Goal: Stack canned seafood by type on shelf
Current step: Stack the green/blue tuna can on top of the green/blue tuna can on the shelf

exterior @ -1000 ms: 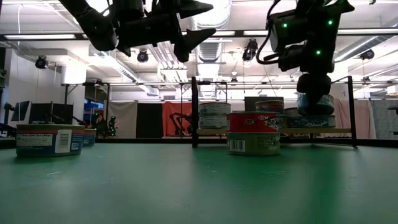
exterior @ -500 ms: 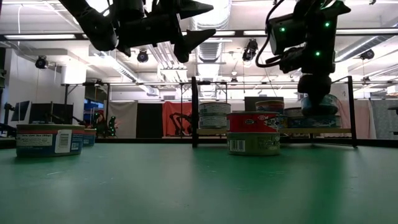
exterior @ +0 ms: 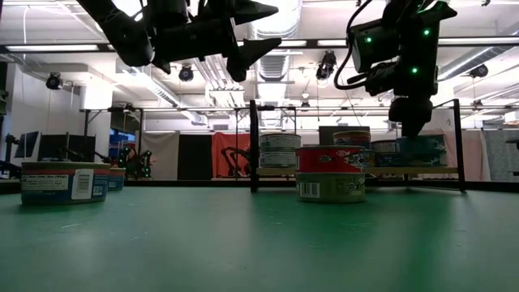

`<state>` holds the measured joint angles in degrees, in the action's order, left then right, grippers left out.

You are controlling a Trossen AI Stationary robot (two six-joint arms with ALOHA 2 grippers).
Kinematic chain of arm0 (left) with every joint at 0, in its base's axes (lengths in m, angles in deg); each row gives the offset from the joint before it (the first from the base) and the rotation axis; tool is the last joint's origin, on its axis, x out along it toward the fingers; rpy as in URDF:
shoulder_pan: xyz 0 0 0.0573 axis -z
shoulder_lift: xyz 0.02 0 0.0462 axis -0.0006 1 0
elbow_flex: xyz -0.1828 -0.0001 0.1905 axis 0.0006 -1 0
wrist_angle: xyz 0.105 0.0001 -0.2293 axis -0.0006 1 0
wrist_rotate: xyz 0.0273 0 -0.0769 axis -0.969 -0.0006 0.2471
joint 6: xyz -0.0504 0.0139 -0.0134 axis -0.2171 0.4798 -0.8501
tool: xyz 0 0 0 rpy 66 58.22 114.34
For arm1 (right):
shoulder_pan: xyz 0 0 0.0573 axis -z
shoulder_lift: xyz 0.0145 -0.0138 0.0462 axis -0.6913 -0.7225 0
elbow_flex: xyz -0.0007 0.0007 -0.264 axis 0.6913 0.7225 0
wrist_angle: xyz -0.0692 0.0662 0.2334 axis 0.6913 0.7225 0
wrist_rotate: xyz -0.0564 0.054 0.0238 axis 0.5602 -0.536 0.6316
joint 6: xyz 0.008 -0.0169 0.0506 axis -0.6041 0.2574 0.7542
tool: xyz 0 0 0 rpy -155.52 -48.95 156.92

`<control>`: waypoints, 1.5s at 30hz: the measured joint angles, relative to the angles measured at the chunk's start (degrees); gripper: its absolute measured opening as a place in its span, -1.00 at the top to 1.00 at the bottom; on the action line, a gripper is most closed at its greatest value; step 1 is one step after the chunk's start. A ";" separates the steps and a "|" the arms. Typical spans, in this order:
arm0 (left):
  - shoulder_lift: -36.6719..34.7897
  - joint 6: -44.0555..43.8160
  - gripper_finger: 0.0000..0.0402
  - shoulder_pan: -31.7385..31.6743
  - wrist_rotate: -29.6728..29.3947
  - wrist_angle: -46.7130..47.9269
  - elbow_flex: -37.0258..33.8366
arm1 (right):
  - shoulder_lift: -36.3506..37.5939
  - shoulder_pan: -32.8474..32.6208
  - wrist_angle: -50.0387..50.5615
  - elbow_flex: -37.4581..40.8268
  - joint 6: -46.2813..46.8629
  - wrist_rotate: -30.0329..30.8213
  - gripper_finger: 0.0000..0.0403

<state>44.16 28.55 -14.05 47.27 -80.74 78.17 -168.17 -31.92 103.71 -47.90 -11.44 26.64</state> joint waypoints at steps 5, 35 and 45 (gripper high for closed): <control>0.02 0.00 -0.39 -0.02 0.00 -0.01 0.00 | 0.00 0.00 0.00 0.00 0.00 0.00 -0.55; 0.02 0.00 -0.39 0.00 0.00 -0.05 0.00 | 0.00 2.49 2.99 -0.02 1.09 5.16 -0.50; 0.02 0.00 -0.39 -0.02 0.00 -0.07 0.00 | 0.00 2.66 3.15 -0.68 1.11 8.05 -0.45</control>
<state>44.17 28.55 -14.07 47.27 -80.81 78.17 -168.17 -29.26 106.86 -48.58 -10.33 34.68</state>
